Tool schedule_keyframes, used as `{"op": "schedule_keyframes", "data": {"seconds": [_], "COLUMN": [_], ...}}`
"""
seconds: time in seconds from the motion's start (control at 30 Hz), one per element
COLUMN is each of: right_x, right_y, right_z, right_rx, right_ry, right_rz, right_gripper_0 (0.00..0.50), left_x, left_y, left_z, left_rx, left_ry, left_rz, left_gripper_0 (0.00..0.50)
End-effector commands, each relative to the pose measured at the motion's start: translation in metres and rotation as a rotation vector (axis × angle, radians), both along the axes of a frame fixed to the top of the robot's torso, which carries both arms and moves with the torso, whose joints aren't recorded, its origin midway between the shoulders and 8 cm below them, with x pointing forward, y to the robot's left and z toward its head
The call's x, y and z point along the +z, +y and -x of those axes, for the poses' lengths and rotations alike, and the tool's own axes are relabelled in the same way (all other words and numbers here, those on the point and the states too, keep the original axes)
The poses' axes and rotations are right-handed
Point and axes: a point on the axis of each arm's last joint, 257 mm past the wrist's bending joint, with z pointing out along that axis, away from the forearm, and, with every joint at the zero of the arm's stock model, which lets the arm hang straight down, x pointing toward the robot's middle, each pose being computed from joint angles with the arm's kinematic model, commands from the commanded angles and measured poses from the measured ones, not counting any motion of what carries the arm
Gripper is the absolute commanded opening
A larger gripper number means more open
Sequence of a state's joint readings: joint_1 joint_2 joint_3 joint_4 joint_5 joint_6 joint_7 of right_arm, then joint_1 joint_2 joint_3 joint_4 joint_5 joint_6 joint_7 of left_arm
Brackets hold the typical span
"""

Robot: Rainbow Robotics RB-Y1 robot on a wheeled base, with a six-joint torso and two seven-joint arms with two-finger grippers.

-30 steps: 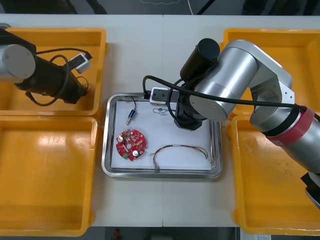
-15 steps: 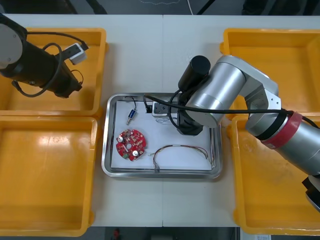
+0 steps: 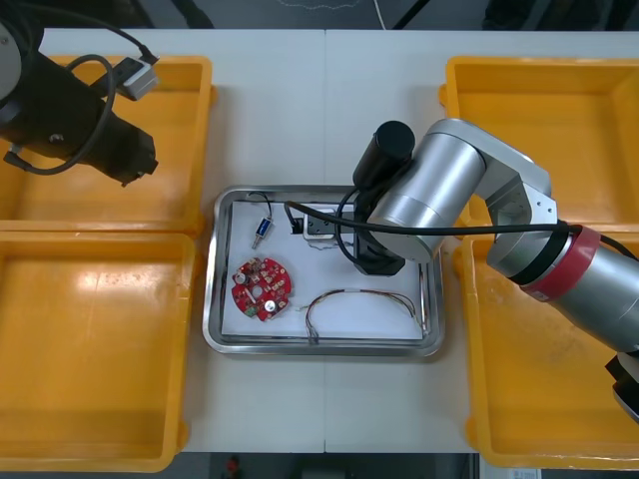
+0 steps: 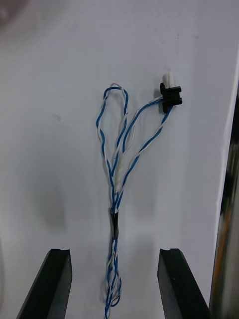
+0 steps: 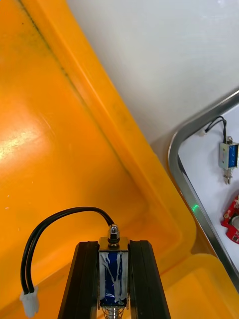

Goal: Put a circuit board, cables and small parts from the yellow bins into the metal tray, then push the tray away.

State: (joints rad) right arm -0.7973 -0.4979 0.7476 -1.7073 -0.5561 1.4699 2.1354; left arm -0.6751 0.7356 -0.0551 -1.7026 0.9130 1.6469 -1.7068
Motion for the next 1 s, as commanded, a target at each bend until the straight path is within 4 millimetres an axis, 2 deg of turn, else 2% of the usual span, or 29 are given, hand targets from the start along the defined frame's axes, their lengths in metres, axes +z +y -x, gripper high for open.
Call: {"op": "schedule_keyframes", "data": {"seconds": [0.03,0.3,0.4,0.5,0.6,0.73,0.77,0.83,1.0], "right_x": [0.021,0.055,0.071,0.077,0.092,0.120,0.120,0.137,0.155], "right_y": [-0.004,-0.005,-0.015,-0.023,-0.044,-0.049,-0.049,-0.053,-0.062], "right_z": [-0.012,0.006,0.018,0.027,0.043,0.039,0.039,0.038,0.042], "right_rx": [-0.010,-0.047,-0.081,-0.105,-0.164,-0.209,-0.209,-0.278,-0.429], "right_ry": [-0.048,-0.031,-0.019,-0.008,0.004,-0.053,-0.053,-0.080,-0.112], "right_rz": [-0.009,-0.019,-0.033,-0.036,-0.037,-0.139,-0.139,-0.224,-0.374], "right_gripper_0": [0.500,0.500,0.500,0.500,0.500,0.500,0.500,0.500,0.500], "left_x": [0.019,0.027,0.030,0.031,0.032,0.028,0.028,0.027,0.024], "left_y": [-0.003,-0.019,-0.025,-0.027,-0.029,-0.036,-0.036,-0.045,-0.072], "left_z": [0.007,0.020,0.025,0.027,0.028,0.029,0.029,0.030,0.035], "left_rx": [0.049,0.101,0.121,0.123,0.125,0.123,0.123,0.134,0.166], "left_ry": [-0.021,-0.011,-0.010,-0.012,-0.016,-0.009,-0.009,-0.020,-0.038], "left_rz": [0.026,0.054,0.066,0.065,0.062,0.069,0.069,0.062,0.061], "left_gripper_0": [0.001,0.001,0.001,0.001,0.002,0.000,0.000,0.001,0.001]}}
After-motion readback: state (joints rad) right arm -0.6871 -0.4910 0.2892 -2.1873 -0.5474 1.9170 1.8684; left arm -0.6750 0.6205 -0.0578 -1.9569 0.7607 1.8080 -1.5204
